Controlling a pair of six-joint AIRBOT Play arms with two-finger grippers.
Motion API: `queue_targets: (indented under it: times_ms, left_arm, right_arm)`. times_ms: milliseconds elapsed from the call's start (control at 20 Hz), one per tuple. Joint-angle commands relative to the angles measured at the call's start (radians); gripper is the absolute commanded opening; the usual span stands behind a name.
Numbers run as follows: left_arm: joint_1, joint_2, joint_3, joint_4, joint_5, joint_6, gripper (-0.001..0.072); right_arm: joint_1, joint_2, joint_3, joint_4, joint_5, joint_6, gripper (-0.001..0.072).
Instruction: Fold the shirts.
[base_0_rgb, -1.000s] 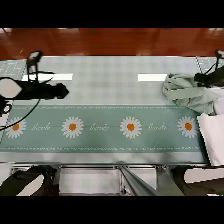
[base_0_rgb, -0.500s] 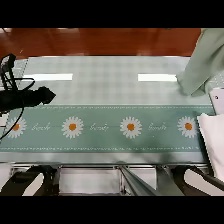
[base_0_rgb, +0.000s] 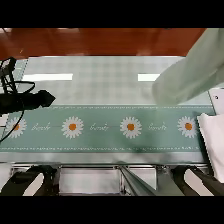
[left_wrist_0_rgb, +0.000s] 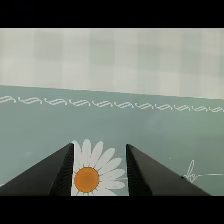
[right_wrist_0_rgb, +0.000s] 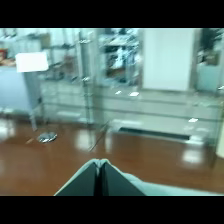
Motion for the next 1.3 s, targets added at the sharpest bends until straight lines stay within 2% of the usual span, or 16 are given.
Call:
queue_targets:
  times_ms: [0, 50, 150, 350, 450, 550, 650, 900, 950, 1000, 1100, 1250]
  left_arm:
    - [0.001, 0.001, 0.0, 0.0, -0.001, 0.02, 0.0418]
    - [0.001, 0.001, 0.0, 0.0, 0.0, 0.019, 0.0418]
    - [0.001, 0.001, 0.0, 0.0, 0.006, 0.019, 0.0418]
    - [0.001, 0.001, 0.0, 0.0, 0.006, 0.019, 0.0418]
    - [0.001, 0.001, 0.0, 0.0, 0.006, 0.019, 0.0418]
    - [0.001, 0.001, -0.001, 0.0, 0.006, 0.019, 0.0418]
    - [0.001, 0.001, -0.001, -0.001, 0.005, 0.019, 0.0418]
    - [0.001, -0.006, -0.001, -0.019, 0.005, 0.019, 0.0418]
    - [0.001, -0.008, -0.001, -0.023, 0.003, 0.019, 0.0418]
    - [0.002, -0.008, 0.0, -0.021, 0.007, 0.02, 0.0419]
    - [0.021, -0.007, 0.011, 0.043, 0.002, 0.023, 0.042]
    - [0.122, -0.006, 0.032, 0.101, -0.006, 0.011, 0.0419]
  right_arm:
    - [0.01, 0.014, -0.016, 0.155, 0.138, -0.013, 0.0022]
    - [0.063, 0.014, -0.025, 0.13, 0.139, -0.013, 0.0022]
    - [0.255, 0.01, -0.048, -0.029, 0.14, 0.006, 0.0022]
    - [0.764, -0.115, -0.053, -0.533, 0.191, 0.148, 0.0022]
    - [0.941, -0.24, -0.053, -0.664, 0.223, 0.181, 0.0022]
    - [1.039, -0.39, -0.053, -0.668, 0.24, 0.183, 0.0023]
    - [1.08, -0.547, -0.053, -0.654, 0.24, 0.231, 0.0023]
    - [1.102, -0.834, -0.053, -0.429, 0.117, 0.249, 0.0023]
    - [1.086, -0.85, -0.053, -0.405, 0.116, 0.272, 0.0117]
    - [1.06, -0.847, -0.052, -0.404, 0.136, 0.286, 0.0408]
    - [0.975, -0.791, -0.051, -0.462, 0.241, 0.286, 0.0407]
    - [0.78, -0.656, -0.06, -0.735, 0.448, 0.287, 0.0403]
